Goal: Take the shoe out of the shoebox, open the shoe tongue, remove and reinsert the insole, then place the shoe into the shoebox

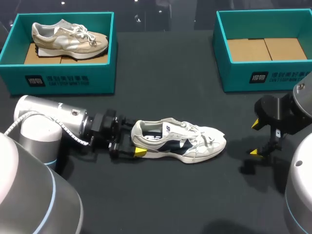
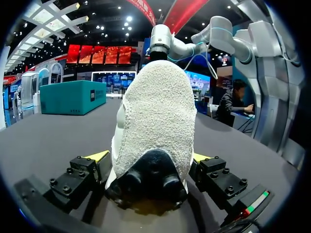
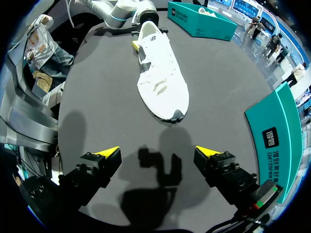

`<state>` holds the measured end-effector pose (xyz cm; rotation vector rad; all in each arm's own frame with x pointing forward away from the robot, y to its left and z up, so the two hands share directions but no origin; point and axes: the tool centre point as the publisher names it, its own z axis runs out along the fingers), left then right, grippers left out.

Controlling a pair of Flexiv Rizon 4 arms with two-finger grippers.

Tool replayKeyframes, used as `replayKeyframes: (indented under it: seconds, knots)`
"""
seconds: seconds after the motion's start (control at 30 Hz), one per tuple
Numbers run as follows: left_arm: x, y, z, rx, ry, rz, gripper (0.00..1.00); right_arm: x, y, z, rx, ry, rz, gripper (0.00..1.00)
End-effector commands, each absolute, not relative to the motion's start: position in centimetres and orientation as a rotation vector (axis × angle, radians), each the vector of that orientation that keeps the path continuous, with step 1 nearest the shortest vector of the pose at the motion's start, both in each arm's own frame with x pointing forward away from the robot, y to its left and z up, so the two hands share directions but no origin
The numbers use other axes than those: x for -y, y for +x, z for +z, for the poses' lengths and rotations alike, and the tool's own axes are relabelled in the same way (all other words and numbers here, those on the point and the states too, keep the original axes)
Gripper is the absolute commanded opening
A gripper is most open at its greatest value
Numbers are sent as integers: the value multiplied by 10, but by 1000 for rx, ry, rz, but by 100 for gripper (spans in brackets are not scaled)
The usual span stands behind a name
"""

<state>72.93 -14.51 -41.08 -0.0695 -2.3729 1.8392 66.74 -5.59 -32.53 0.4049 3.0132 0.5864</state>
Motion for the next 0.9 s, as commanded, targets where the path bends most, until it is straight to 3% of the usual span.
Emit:
replayKeyframes:
  seconds: [0.03, 0.43, 0.47, 0.53, 0.57, 0.9]
  knots:
    - [150, 729, -412, 2365, -79, 1840, 100, 56, 665, -325, -3010, 406, 584, 100]
    - [159, 728, -416, 2361, -108, 1839, 100, 56, 665, -325, -3010, 406, 584, 100]
    - [160, 729, -417, 2360, -109, 1841, 89, 56, 665, -325, -3010, 406, 584, 100]
    - [161, 730, -418, 2361, -113, 1841, 20, 56, 665, -325, -3010, 406, 584, 100]
    - [161, 730, -418, 2359, -116, 1840, 0, 56, 665, -325, -3010, 406, 584, 100]
    - [154, 734, -417, 2305, -211, 1787, 0, 56, 665, -325, -3010, 406, 584, 100]
